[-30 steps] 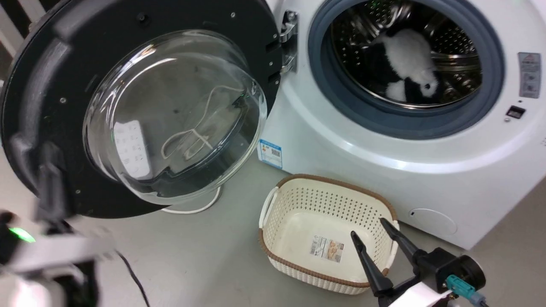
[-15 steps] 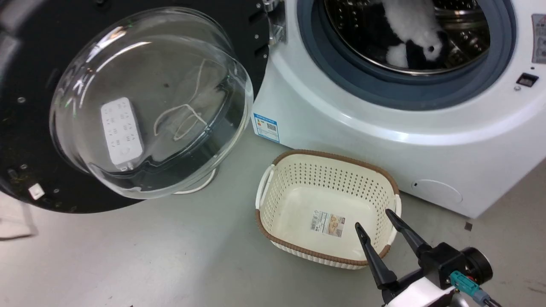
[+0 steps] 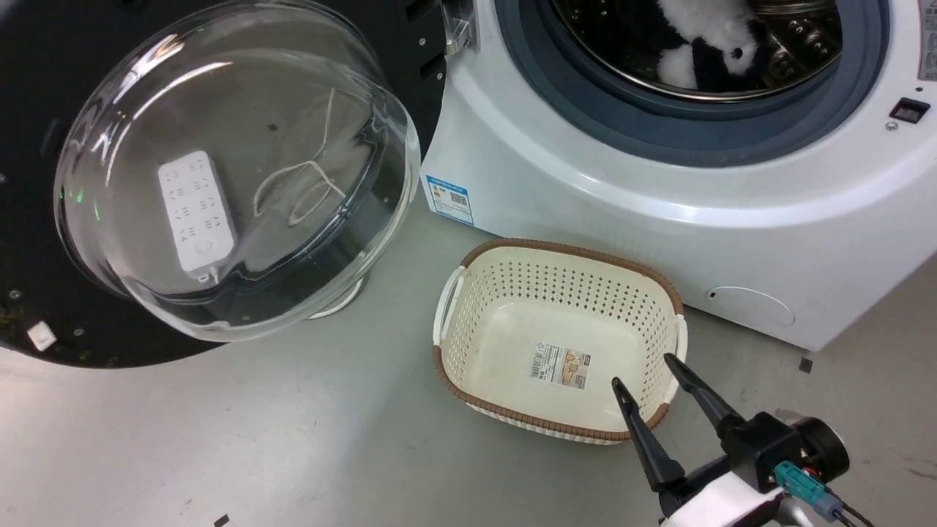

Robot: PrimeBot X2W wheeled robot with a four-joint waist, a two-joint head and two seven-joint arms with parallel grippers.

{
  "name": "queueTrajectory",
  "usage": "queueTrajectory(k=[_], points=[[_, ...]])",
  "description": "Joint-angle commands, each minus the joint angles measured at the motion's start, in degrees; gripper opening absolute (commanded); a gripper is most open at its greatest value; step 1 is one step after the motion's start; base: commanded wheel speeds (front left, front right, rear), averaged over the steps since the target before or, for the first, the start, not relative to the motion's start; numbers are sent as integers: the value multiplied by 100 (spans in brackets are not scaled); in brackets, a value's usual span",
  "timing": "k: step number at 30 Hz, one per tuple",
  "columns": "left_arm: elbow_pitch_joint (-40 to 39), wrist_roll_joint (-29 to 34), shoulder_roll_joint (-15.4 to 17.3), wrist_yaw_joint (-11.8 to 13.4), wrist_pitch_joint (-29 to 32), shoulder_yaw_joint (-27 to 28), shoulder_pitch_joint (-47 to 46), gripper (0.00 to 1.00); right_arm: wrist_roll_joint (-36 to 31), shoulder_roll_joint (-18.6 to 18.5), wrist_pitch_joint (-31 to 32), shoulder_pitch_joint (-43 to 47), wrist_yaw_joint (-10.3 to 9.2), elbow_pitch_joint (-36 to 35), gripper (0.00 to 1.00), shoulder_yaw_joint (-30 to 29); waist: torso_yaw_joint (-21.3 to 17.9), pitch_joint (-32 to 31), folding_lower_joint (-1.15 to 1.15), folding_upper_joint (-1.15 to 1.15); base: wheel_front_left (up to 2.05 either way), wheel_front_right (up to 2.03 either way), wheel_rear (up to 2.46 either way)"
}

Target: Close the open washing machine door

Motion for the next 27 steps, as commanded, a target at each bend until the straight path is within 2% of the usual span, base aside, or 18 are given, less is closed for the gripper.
queueTrajectory(k=[1, 8, 15, 19, 23, 27], points=[[29, -74, -42, -73, 167, -58, 100, 0, 2, -19, -10, -75, 5, 6, 100, 20, -8, -2, 0, 0, 0, 0, 0], [-238, -540, -176, -323, 1034, -32, 439, 0, 53, 37, -55, -28, 5, 140, 100, 61, -83, -227, 0, 0, 0, 0, 0], [-1091, -968, -581, -532, 1878, -138, 1109, 0, 89, 227, -164, 101, 5, 360, 100, -89, -133, -689, 0, 0, 0, 0, 0], [-1793, -1312, -1048, -458, 2303, -174, 1587, 0, 95, 313, -219, 159, 5, 489, 100, -259, -195, -955, 0, 0, 0, 0, 0], [-2474, -1795, -1787, -180, 2510, -55, 2150, 0, 75, 401, -266, 265, 5, 545, 100, -559, -318, -1218, 0, 0, 0, 0, 0], [-3019, -2020, -2471, -57, 2580, -53, 2868, 0, 53, 458, -290, 345, 5, 579, 100, -828, -545, -1421, 0, 0, 0, 0, 0]])
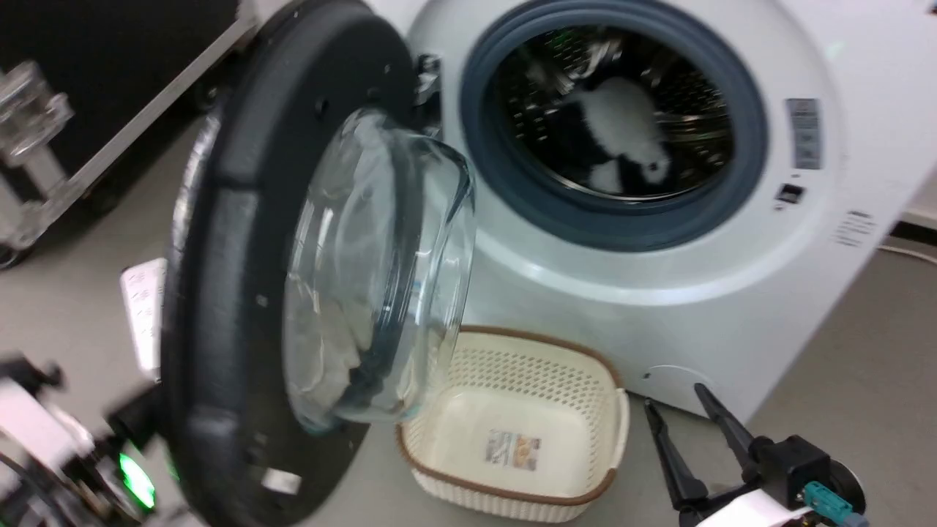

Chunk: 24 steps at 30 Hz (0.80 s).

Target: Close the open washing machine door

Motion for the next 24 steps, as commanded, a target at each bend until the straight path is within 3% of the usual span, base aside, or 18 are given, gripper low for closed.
queueTrajectory(k=[1, 5, 7, 13, 19, 24], points=[[-175, -103, -207, 37, 25, -40, 270, 0, -21, 30, -33, 82, 5, 16, 100, -81, -227, -151, 1, 0, 0, 0, 0], [-611, -392, -469, 75, -205, -392, 1033, 0, -104, 37, -18, 83, 5, -40, 100, -249, -588, -158, 1, 0, 0, 0, 0], [-606, -918, -482, 38, -513, -816, 1426, 0, -135, 32, 17, 69, 5, -94, 100, -305, -809, -130, 1, 0, 0, 0, 0], [-702, -2084, -485, -456, -1816, -2281, 2163, 0, -188, 12, 148, 64, 5, -278, 100, -342, -1468, 52, 1, 0, 0, 0, 0], [-756, -2384, -486, -758, -2839, -3446, 1941, 0, -180, -15, 193, 35, 5, -387, 100, -315, -2027, 373, 1, 0, 0, 0, 0], [-447, -2268, -487, -871, -3870, -3993, 1135, 0, -158, -10, 177, -84, 5, -404, 100, -252, -2441, 681, 1, 0, 0, 0, 0]])
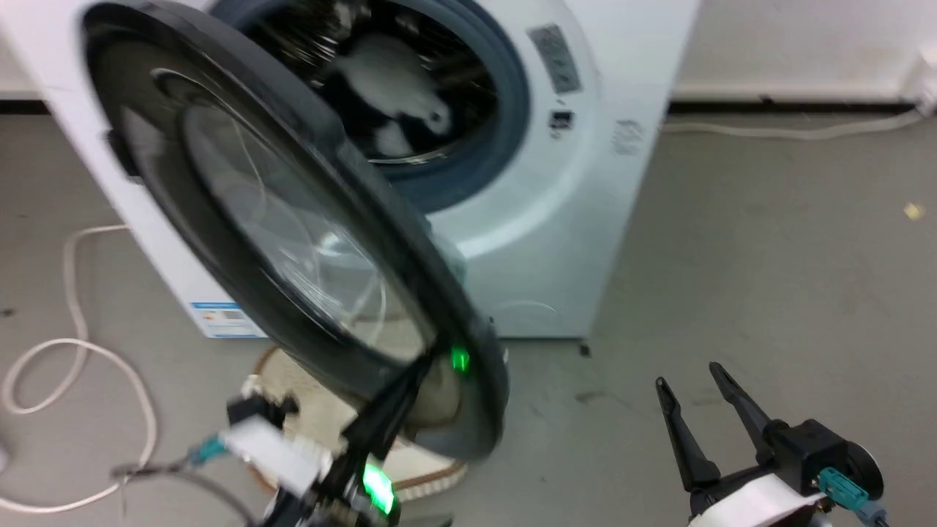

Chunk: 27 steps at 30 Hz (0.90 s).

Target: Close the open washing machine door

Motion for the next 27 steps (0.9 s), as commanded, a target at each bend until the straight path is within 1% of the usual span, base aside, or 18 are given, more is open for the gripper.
queueTrajectory(k=[1, 4, 9, 13, 16, 19, 20, 22, 23, 24, 25, 27], points=[[85, 41, 3, -56, -311, -181, -361, 0, 20, -16, -18, -99, 5, -4, 100, 29, -374, 338, -1, 0, 0, 0, 0], [149, -3, 3, -62, -857, -475, -900, 0, 43, -7, -51, -194, 5, 39, 100, 66, -584, 502, -1, 0, 0, 0, 0], [458, 126, 3, -64, -1708, -763, -1653, 0, 77, 20, -121, -332, 5, 168, 100, 216, -887, 663, -1, 0, 0, 0, 0], [708, 105, 3, -65, -2183, -865, -2063, 0, 105, 40, -171, -397, 5, 288, 100, 260, -985, 690, -1, 0, 0, 0, 0], [834, 59, 3, -65, -2321, -928, -2186, 0, 111, 51, -200, -412, 5, 355, 100, 230, -954, 660, -1, 0, 0, 0, 0], [846, 27, 3, -65, -2327, -963, -2107, 0, 107, 57, -221, -387, 5, 399, 100, 198, -838, 572, -1, 0, 0, 0, 0], [718, 164, 3, -65, -2327, -932, -1817, 0, 90, 60, -236, -343, 5, 402, 100, 168, -659, 453, -1, 0, 0, 0, 0], [575, 338, 5, -65, -2330, -868, -1551, 0, 85, 43, -243, -294, 5, 393, 100, 147, -505, 357, -1, 0, 0, 0, 0], [467, 448, 20, -65, -2343, -830, -1409, 13, 83, 30, -246, -261, 5, 382, 100, 130, -418, 305, -1, 0, 0, 0, 0], [352, 609, 71, -65, -2368, -810, -1262, 51, 84, 15, -248, -222, 5, 370, 100, 114, -325, 240, -1, 0, 0, 0, 0], [233, 862, 171, -65, -2432, -816, -1111, 100, 88, -1, -250, -171, 5, 357, 100, 101, -232, 161, -1, 0, 0, 0, 0], [-43, 1591, 465, -65, -2730, -909, -806, 100, 115, -34, -255, -57, 5, 318, 100, 91, -52, 10, -1, 0, 0, 0, 0]])
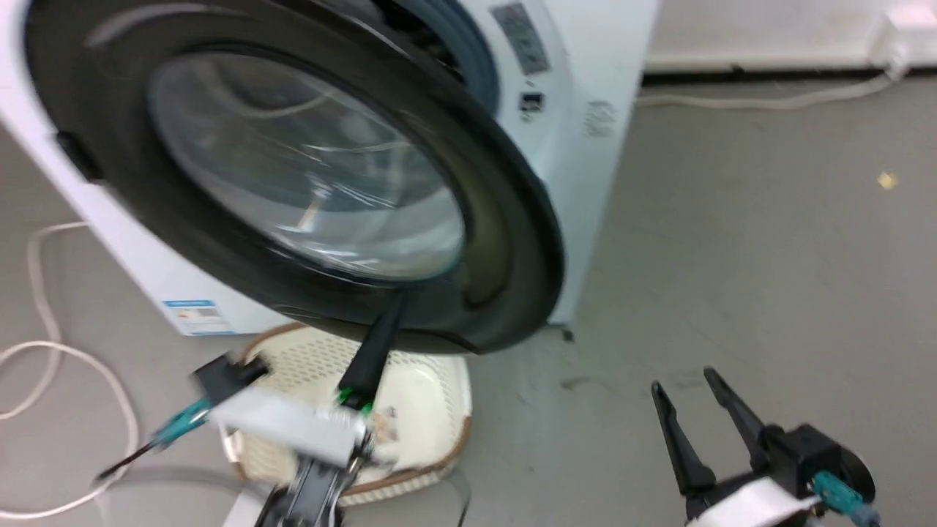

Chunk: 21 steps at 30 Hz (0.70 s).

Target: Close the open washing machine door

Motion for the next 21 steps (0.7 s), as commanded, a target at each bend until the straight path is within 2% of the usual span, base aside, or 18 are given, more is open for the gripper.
queueTrajectory(k=[1, 4, 6, 8, 10, 14, 16, 19, 21], points=[[-228, 781, 378, -26, -378, -117, 310, 100, 75, -51, -48, 170, 5, -73, 100, -7, 396, -342, 0, -1, 0, 0, 0], [-341, 2253, 1043, -26, -1205, -522, 594, 100, 211, -85, -54, 314, 5, -198, 100, -6, 660, -501, 0, -1, 0, 0, 0], [-155, 3247, 1430, -26, -1550, -725, 704, 100, 236, -120, -56, 386, 5, -277, 100, 8, 813, -584, 0, -1, 0, 0, 0], [76, 4220, 1605, 67, -1677, -696, 782, 100, 248, -130, -58, 436, 5, -350, 100, 27, 938, -648, 0, -1, 0, 0, 0], [17, 4996, 1516, 238, -1701, -448, 871, 100, 244, -125, -59, 475, 5, -418, 100, 53, 1030, -682, 0, -1, 0, 0, 0], [-395, 6161, 1006, 434, -1705, 205, 1302, 100, 112, -130, -61, 555, 5, -510, 100, 136, 1147, -720, 0, -1, 0, 0, 0], [-489, 6776, 852, 544, -1706, 426, 1518, 100, 53, -112, -62, 594, 5, -525, 100, 159, 1171, -725, 0, -1, 0, 0, 0], [-497, 7722, 777, 676, -1707, 465, 1704, 100, -5, -71, -63, 648, 5, -532, 100, 153, 1195, -722, 0, -1, 0, 0, 0], [-530, 8065, 657, 750, -1707, 495, 1766, 100, -43, -41, -64, 688, 5, -519, 100, 148, 1207, -724, 0, -1, 0, 0, 0]])
